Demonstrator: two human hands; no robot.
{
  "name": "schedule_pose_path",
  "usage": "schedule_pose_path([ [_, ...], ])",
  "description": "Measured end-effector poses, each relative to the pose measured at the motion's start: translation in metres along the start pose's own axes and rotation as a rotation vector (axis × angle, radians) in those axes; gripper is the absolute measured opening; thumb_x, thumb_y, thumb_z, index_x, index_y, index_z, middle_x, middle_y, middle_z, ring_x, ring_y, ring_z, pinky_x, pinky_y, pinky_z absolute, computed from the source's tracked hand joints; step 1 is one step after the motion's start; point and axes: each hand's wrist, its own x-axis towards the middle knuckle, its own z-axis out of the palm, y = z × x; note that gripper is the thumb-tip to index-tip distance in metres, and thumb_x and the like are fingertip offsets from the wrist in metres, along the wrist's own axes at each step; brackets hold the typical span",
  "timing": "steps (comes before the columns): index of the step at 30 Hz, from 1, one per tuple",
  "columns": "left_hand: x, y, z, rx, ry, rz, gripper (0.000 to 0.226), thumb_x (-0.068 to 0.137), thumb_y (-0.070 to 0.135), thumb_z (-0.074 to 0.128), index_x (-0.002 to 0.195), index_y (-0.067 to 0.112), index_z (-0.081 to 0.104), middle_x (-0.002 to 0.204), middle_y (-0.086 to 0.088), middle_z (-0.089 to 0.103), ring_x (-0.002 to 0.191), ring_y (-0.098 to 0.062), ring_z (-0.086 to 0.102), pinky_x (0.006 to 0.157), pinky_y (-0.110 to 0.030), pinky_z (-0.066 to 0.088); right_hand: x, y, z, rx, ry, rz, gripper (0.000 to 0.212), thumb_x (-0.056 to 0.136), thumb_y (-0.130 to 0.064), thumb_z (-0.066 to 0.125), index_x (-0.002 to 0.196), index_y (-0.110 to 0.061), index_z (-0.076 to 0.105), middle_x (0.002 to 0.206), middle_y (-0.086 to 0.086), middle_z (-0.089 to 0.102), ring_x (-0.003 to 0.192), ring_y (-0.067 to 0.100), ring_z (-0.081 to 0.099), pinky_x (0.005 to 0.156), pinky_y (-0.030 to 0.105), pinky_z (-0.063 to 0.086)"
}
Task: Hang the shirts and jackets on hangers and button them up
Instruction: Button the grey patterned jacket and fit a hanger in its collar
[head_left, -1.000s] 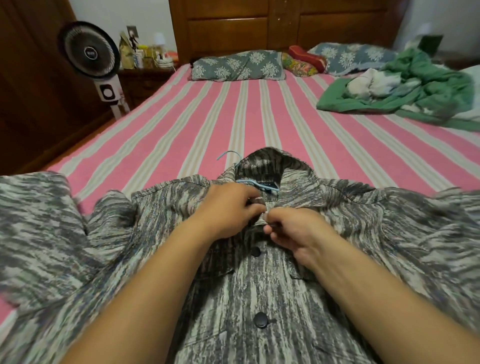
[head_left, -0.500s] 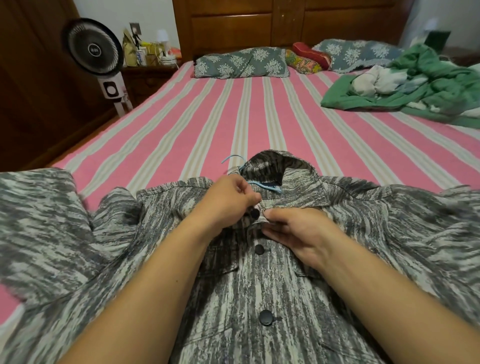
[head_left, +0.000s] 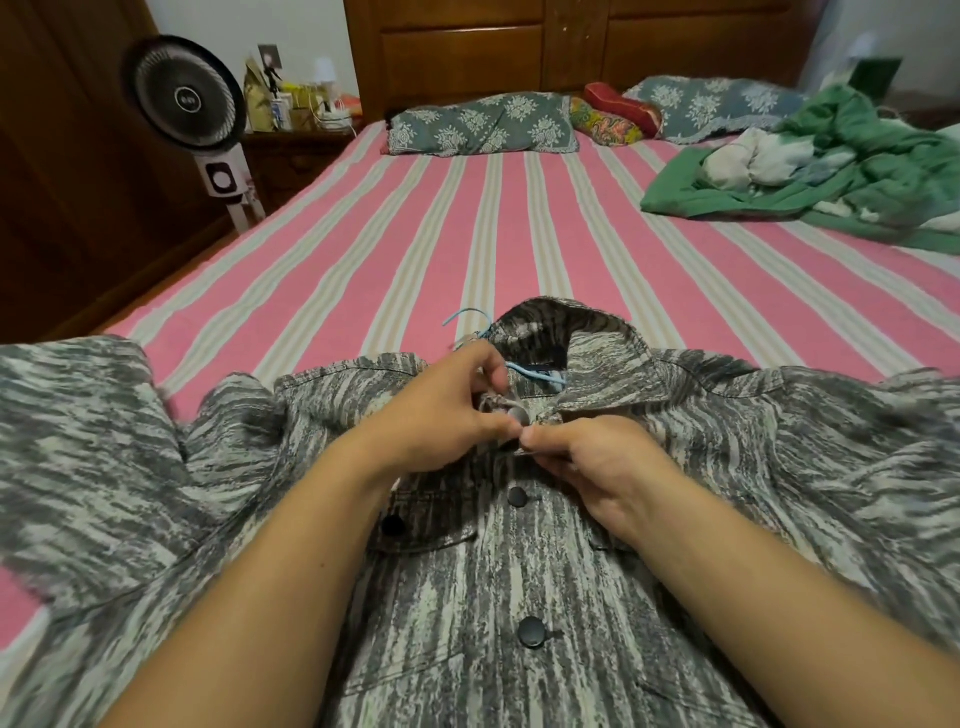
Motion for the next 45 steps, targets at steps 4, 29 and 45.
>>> schedule_pose_path([
  [4, 0.002, -0.005, 0.003, -0.12, -0.025, -0.038, 0.019, 0.091, 0.017, 0.075, 0.097, 0.023, 0.057, 0.092, 0.001, 0.073, 0.075, -0.015, 0.061, 0.078, -0.036, 0.049, -0.001, -0.001, 0.0, 0.059, -0.014, 0.023, 0.013, 0.08, 0.01, 0.073, 0.093, 0.009, 0.073, 0.092, 0.017, 0.077, 0.082, 0.025, 0.073, 0.077, 0.031, 0.061],
  [29, 0.01, 0.001, 0.018, 0.049, 0.151, -0.077, 0.018, 0.091, 0.013, 0.06, 0.098, 0.029, 0.054, 0.091, -0.002, 0.069, 0.067, -0.015, 0.053, 0.059, -0.03, 0.037, -0.013, -0.011, -0.001, -0.222, -0.075, -0.185, 0.044, 0.082, 0.025, 0.041, 0.098, -0.001, 0.072, 0.104, 0.018, 0.074, 0.098, 0.022, 0.074, 0.094, 0.036, 0.058],
  [45, 0.005, -0.01, 0.011, -0.219, -0.047, -0.093, 0.04, 0.091, 0.016, 0.076, 0.118, 0.033, 0.052, 0.085, -0.004, 0.05, 0.069, -0.011, 0.051, 0.061, -0.021, 0.043, -0.004, -0.021, -0.015, -1.126, 0.049, -0.818, 0.031, 0.095, -0.029, 0.065, 0.125, -0.036, 0.069, 0.106, -0.006, 0.06, 0.102, 0.014, 0.057, 0.093, 0.032, 0.047],
])
